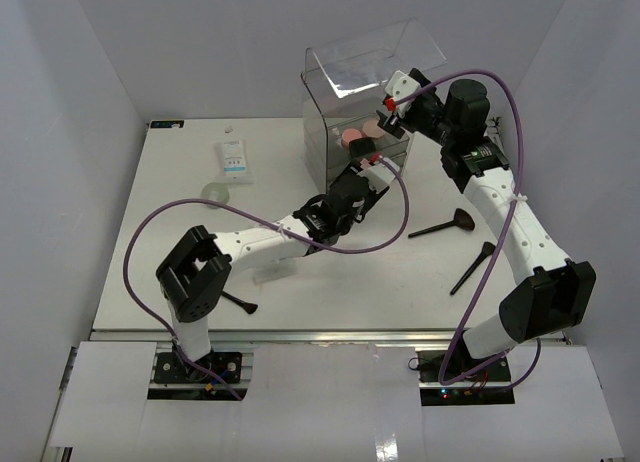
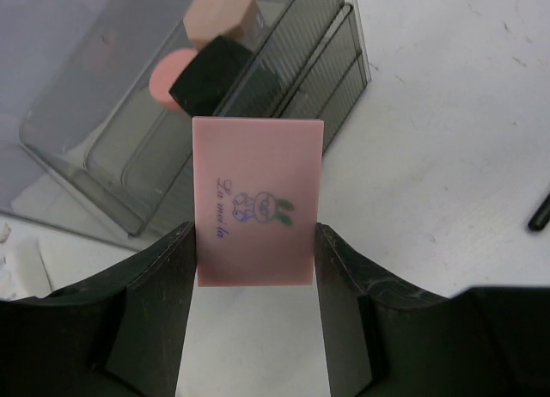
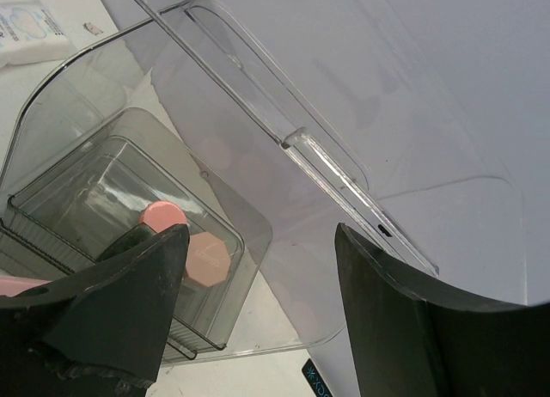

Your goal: Organize the makeup

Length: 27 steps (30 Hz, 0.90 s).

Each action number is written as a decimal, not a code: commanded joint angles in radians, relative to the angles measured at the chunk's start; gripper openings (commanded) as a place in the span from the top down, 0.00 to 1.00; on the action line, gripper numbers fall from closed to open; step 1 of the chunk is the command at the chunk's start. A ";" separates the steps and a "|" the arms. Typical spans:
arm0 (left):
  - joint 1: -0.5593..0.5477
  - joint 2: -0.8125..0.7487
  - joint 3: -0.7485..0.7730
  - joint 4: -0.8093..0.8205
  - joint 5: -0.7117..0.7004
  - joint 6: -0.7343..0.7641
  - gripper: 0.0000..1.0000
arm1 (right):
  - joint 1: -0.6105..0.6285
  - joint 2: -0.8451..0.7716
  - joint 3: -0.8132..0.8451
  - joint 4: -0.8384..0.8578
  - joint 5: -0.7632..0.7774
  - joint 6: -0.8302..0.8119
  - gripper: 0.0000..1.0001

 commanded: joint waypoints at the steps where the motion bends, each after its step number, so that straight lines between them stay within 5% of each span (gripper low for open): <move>1: -0.001 0.056 0.101 0.097 -0.048 0.160 0.90 | -0.002 -0.001 0.059 0.046 0.022 0.028 0.25; 27: 0.100 0.229 0.286 0.196 -0.081 0.300 0.87 | -0.005 0.016 0.080 0.051 0.033 0.055 0.24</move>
